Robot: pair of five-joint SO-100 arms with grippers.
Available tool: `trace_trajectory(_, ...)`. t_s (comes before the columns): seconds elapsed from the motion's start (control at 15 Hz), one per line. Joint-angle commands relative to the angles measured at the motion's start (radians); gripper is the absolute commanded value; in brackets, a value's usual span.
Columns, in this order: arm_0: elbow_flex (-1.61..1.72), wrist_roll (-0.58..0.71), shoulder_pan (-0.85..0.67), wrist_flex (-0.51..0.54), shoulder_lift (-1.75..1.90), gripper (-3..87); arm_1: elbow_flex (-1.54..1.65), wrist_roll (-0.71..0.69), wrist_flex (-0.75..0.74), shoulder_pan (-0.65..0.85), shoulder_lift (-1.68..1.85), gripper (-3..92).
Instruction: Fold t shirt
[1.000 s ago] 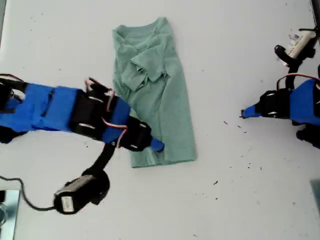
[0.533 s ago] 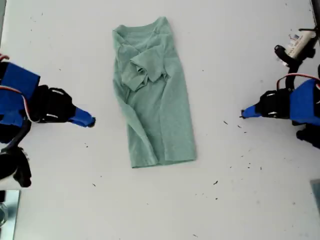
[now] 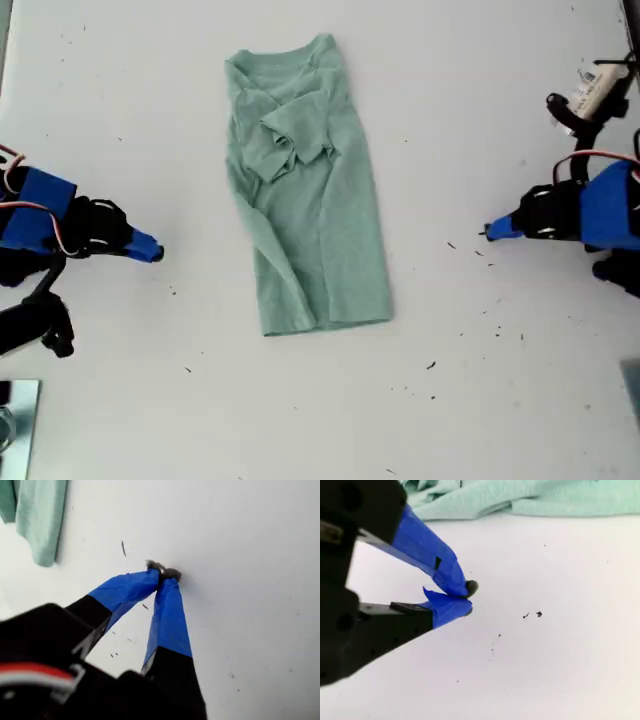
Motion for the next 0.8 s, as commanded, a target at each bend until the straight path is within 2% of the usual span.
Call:
trace_trajectory(0.0,-0.439,-0.008,0.031,0.04,-0.371,-0.2,-0.235,0.02,0.008,-0.058,-0.153,0.2)
trace_trajectory(0.2,-1.178,0.11,0.028,0.305,-0.907,-0.2,-0.96,-0.043,0.1,-0.115,-0.884,-1.4)
trace_trajectory(0.33,-1.575,0.176,0.046,0.391,-1.21,-0.3,-1.396,-0.048,0.225,-0.172,-1.253,-1.9)
trace_trajectory(0.47,-1.868,0.222,0.089,0.422,-1.465,-0.3,-1.735,-0.058,0.318,-0.229,-1.545,-2.2)
trace_trajectory(0.53,-1.931,0.241,0.1,0.416,-1.54,2.8,-1.782,-0.051,0.321,-0.236,-1.623,6.0)
trace_trajectory(0.6,-1.939,0.241,0.109,0.414,-1.569,17.5,-1.799,-0.035,0.33,-0.249,-1.666,23.8)
trace_trajectory(0.67,-1.936,0.235,0.115,0.428,-1.58,23.9,-1.805,-0.029,0.328,-0.258,-1.681,30.9)
trace_trajectory(0.73,-1.917,0.236,0.118,0.431,-1.586,25.3,-1.805,-0.025,0.33,-0.262,-1.69,36.3)
